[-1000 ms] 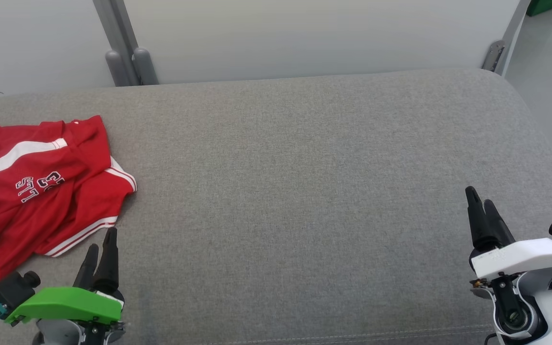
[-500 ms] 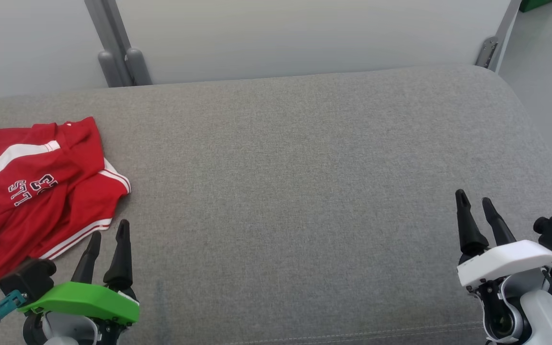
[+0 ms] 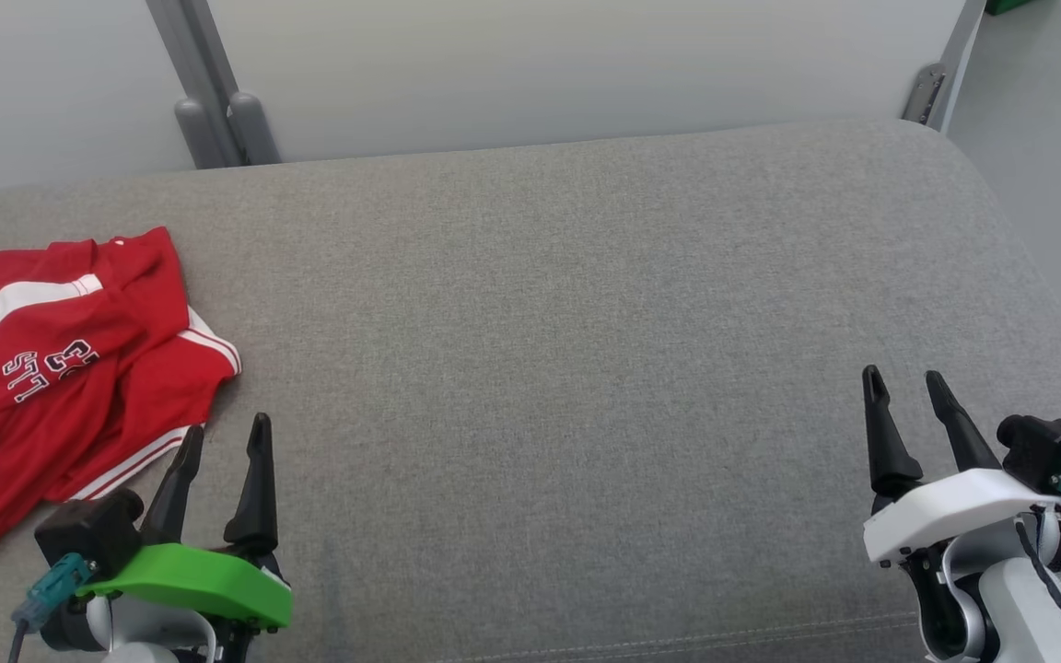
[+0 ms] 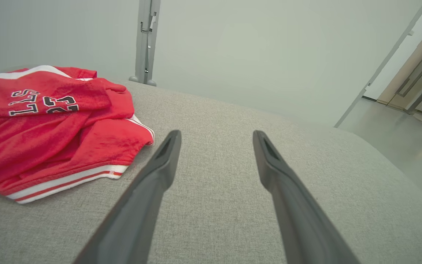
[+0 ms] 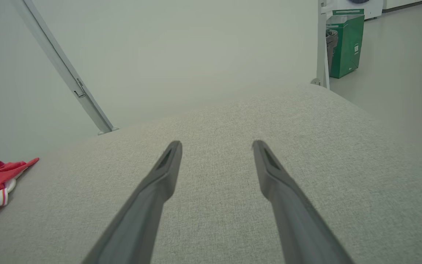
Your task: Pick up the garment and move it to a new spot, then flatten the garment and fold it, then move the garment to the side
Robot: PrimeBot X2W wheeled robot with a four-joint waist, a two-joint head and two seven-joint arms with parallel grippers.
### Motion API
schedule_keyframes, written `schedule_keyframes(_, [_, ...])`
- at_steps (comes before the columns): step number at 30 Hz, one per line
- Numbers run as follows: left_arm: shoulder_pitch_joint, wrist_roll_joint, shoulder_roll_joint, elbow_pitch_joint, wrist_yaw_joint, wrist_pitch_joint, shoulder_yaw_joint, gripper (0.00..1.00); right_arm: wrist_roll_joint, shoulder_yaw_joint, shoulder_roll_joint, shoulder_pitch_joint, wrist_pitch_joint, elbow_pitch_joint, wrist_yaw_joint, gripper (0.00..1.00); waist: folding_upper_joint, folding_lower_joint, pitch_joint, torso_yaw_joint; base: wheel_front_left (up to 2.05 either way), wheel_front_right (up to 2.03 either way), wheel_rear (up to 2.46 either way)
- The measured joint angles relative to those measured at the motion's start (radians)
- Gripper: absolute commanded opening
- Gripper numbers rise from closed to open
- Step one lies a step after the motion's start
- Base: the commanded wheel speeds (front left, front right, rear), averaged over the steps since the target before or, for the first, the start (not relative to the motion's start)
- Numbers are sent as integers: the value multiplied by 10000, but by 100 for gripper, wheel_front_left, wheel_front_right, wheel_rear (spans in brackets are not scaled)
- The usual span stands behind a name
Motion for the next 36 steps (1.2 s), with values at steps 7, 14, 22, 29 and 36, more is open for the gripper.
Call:
schedule_keyframes(7, [219, 1158, -29, -180, 13, -238, -58, 100, -1200, 27, -15, 0, -161, -15, -163, 100, 0, 0, 13, -31, 0, 0, 0])
schedule_keyframes(14, [266, 2253, -58, -286, 15, -456, -96, 100, -2295, 67, -92, -2, -341, -111, -357, 100, 0, 0, 22, -29, 0, 0, 0])
schedule_keyframes(22, [289, 3429, -88, -451, 15, -660, -125, 100, -3388, 90, -146, -5, -527, -186, -554, 100, 0, 0, 37, -22, 0, 0, 0])
schedule_keyframes(29, [321, 3935, -123, -543, 15, -742, -115, 100, -3720, 44, -65, -5, -635, -207, -573, 100, 0, 0, 70, -30, 0, 0, 0])
schedule_keyframes(36, [323, 4019, -219, -541, -6, -742, -29, 100, -3597, -88, -4, -5, -640, -205, -554, 100, 0, 0, 88, -39, 0, 0, 0])
